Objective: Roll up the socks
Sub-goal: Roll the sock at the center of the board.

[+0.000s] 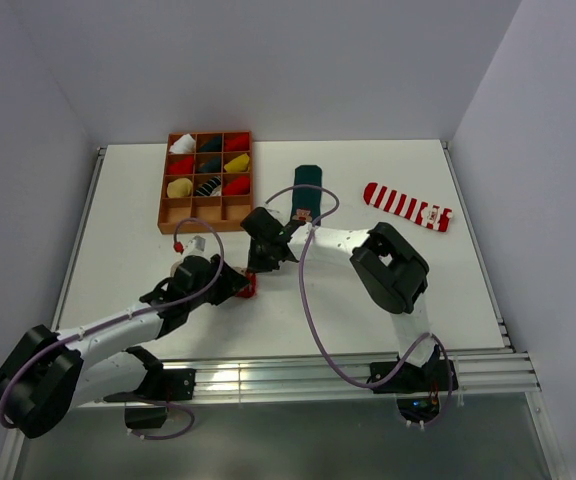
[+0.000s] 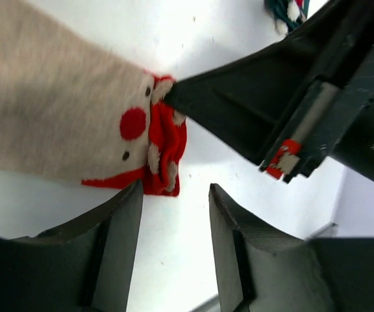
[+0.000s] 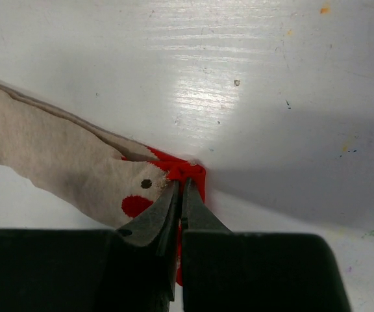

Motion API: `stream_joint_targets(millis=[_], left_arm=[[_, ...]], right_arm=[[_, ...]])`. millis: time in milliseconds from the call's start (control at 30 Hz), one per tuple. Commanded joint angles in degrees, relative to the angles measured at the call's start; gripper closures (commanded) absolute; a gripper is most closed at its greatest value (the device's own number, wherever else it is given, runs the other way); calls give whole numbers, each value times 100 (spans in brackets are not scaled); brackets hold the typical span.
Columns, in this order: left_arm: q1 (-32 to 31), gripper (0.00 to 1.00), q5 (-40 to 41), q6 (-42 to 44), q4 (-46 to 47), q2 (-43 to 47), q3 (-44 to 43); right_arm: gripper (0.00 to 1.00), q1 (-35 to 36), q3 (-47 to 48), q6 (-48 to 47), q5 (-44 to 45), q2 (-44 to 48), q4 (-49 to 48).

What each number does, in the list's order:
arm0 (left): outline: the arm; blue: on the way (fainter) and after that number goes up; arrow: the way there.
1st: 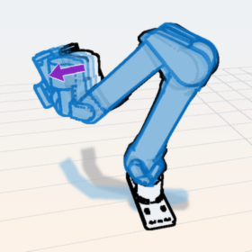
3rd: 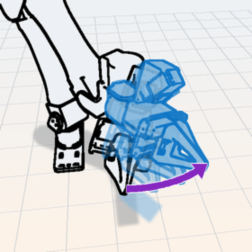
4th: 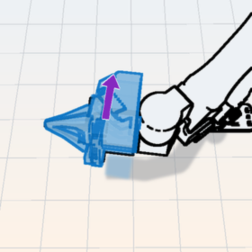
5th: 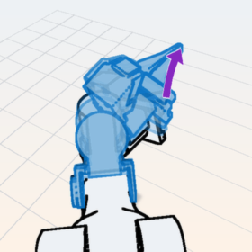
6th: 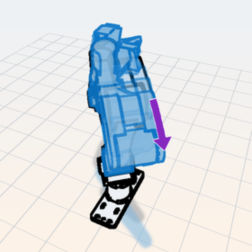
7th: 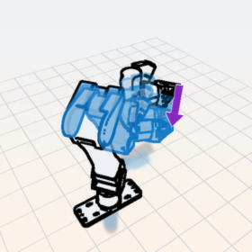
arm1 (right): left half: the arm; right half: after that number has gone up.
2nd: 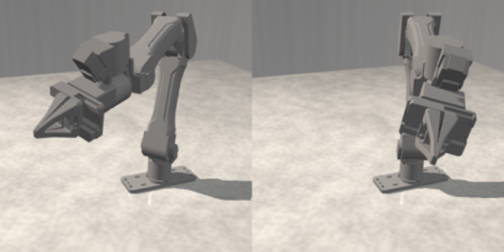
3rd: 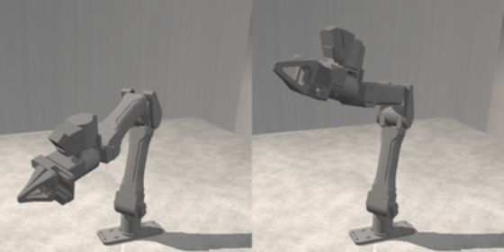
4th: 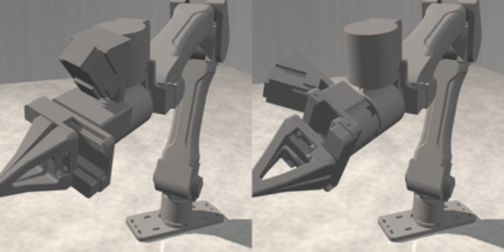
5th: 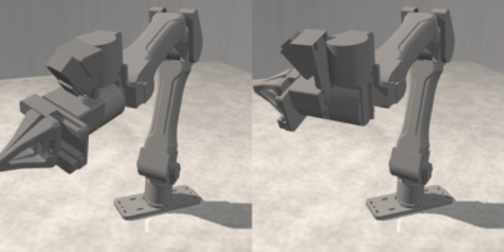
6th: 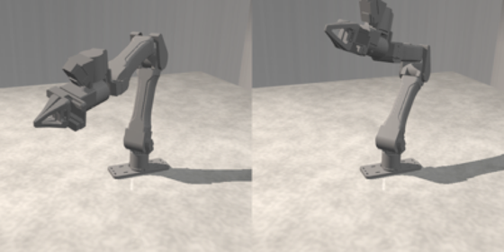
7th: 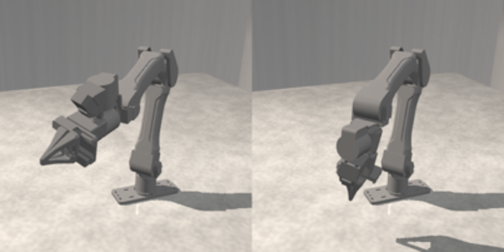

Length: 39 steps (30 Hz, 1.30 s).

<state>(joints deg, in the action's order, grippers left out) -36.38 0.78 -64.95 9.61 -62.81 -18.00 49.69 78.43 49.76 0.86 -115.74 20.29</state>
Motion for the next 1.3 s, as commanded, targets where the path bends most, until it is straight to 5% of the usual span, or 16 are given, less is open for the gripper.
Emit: stream_joint_targets(millis=[0, 467, 1100, 1267], left_arm=[[-236, 50, 589, 789, -433, 93, -423], [-1890, 48, 2952, 2074, -943, -1084, -1601], [-2066, 58, 3368, 2302, -1786, -2077, -2111], [-2005, 73, 3447, 2127, -2085, -2508, -2313]], right_arm=[[100, 14, 23, -1, 353, -352, 493], [100, 5, -21, 60, 195, -335, 414], [100, -39, -100, 78, 72, -326, 326], [100, -82, -170, 96, 37, -282, 282]])
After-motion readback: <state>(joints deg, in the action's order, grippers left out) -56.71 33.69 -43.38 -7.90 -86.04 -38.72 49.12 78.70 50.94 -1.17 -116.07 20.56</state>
